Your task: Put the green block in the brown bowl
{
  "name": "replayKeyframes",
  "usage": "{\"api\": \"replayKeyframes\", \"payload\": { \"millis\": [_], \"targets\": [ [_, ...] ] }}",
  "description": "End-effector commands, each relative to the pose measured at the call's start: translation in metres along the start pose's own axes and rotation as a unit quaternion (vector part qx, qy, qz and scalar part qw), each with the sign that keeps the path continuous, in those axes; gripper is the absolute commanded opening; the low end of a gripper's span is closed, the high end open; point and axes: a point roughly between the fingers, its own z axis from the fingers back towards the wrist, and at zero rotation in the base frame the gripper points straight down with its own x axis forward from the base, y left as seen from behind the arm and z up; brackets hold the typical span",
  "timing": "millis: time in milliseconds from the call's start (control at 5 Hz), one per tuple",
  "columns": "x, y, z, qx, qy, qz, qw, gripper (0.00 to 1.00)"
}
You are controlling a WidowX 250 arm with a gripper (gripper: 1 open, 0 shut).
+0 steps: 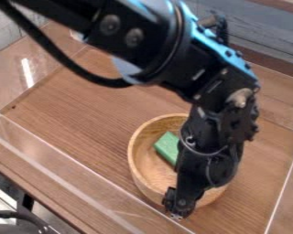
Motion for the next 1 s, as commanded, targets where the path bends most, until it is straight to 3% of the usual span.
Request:
{"api": "replayKeyframes", "payload": {
  "millis": [0,200,400,600,800],
  "targets": [
    [0.003,0.005,-0.003,0.013,-0.013,0.007,0.9998,1.0],
    [0.002,0.001,-0.013,0.013,-0.012,0.018,0.9997,1.0],
    [0.006,0.011,-0.02,0.012,-0.01,0.029,0.9995,0.0],
    [0.01,0.019,-0.026,0.013,-0.008,0.038,0.9992,1.0],
    [0.009,0.027,-0.029,0.015,-0.01,0.027,0.9995,0.0]
  ]
}}
